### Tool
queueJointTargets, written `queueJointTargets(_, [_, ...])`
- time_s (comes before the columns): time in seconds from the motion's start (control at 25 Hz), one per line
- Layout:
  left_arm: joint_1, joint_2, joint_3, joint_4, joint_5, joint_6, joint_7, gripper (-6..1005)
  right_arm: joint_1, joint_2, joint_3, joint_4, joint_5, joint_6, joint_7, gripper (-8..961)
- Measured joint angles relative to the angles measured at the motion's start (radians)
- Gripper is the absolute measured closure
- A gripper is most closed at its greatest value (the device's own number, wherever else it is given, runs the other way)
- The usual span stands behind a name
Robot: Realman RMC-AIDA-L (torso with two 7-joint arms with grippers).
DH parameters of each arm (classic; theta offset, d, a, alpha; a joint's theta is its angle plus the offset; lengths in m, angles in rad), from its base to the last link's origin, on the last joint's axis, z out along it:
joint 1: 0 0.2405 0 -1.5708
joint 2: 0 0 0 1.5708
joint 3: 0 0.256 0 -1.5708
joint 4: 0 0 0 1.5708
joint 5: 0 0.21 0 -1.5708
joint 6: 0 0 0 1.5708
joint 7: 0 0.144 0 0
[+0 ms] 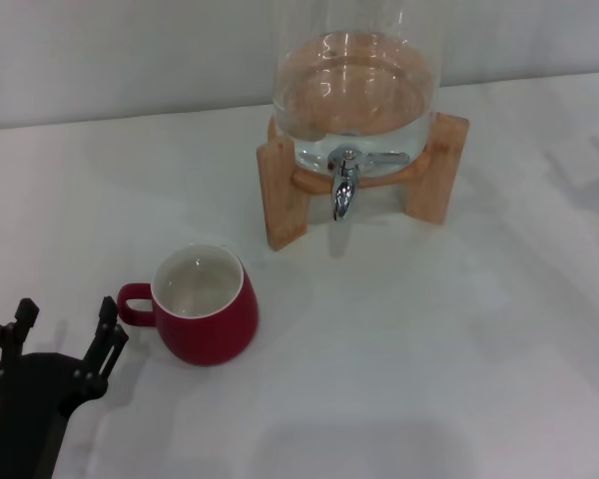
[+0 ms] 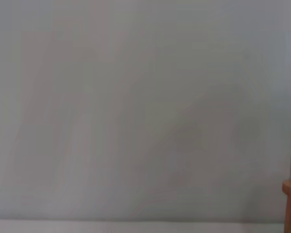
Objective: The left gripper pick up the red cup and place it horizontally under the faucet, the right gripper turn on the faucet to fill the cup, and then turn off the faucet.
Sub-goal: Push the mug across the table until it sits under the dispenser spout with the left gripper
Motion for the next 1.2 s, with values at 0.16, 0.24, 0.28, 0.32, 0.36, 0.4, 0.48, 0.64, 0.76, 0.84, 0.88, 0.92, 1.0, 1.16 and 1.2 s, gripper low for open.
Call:
queueJointTargets(0.16, [0.000,0.000,0.000,-0.001,0.000,-0.013,-0.004,121,0.000,0.000,0.000,0.000,-0.001,0.000,-0.001,173])
queueJointTargets(0.24, [0.000,0.000,0.000,-0.001,0.000,-0.015,-0.006,121,0.000,0.000,0.000,0.000,-0.002,0.000,-0.002,173])
queueJointTargets(0.28, [0.000,0.000,0.000,-0.001,0.000,-0.017,-0.006,121,0.000,0.000,0.000,0.000,-0.002,0.000,-0.002,173])
queueJointTargets(0.32, [0.000,0.001,0.000,-0.001,0.000,-0.020,-0.007,121,0.000,0.000,0.000,0.000,-0.002,0.000,-0.002,173])
queueJointTargets(0.36, [0.000,0.001,0.000,-0.001,0.000,-0.023,-0.007,121,0.000,0.000,0.000,0.000,-0.003,0.000,-0.002,173])
queueJointTargets(0.4, [-0.001,0.001,0.000,-0.001,0.000,-0.025,-0.008,121,0.000,0.000,0.000,0.000,-0.003,0.000,-0.002,173])
queueJointTargets(0.48, [-0.003,0.002,0.000,-0.001,-0.001,-0.028,-0.008,121,0.001,0.000,0.000,0.000,-0.003,0.000,-0.002,173])
queueJointTargets(0.64, [-0.007,0.002,0.000,-0.001,-0.005,-0.038,-0.008,121,0.001,0.000,0.000,0.000,-0.003,0.001,-0.002,173])
queueJointTargets(0.76, [-0.009,0.002,0.000,-0.001,-0.009,-0.042,-0.008,122,0.002,0.000,0.000,0.000,-0.003,0.001,-0.002,173])
queueJointTargets(0.84, [-0.011,0.002,0.000,-0.001,-0.009,-0.047,-0.008,122,0.003,0.000,0.000,0.000,-0.002,0.001,-0.002,173])
queueJointTargets(0.88, [-0.011,0.002,0.000,-0.001,-0.009,-0.050,-0.008,122,0.003,0.000,0.000,0.000,-0.002,0.001,-0.002,173])
queueJointTargets(0.92, [-0.012,0.002,0.000,-0.001,-0.009,-0.051,-0.008,122,0.004,0.000,0.000,0.000,-0.002,0.002,-0.002,173])
queueJointTargets(1.0, [-0.012,0.002,0.000,-0.001,-0.009,-0.056,-0.008,122,0.004,0.000,0.000,0.000,-0.002,0.002,-0.002,173])
queueJointTargets(1.16, [-0.015,0.002,0.000,-0.001,-0.009,-0.063,-0.008,122,0.005,0.000,0.000,0.000,-0.001,0.002,-0.002,173])
queueJointTargets(1.2, [-0.015,0.002,0.000,-0.001,-0.009,-0.064,-0.008,122,0.005,0.000,0.000,0.000,-0.001,0.002,-0.002,173])
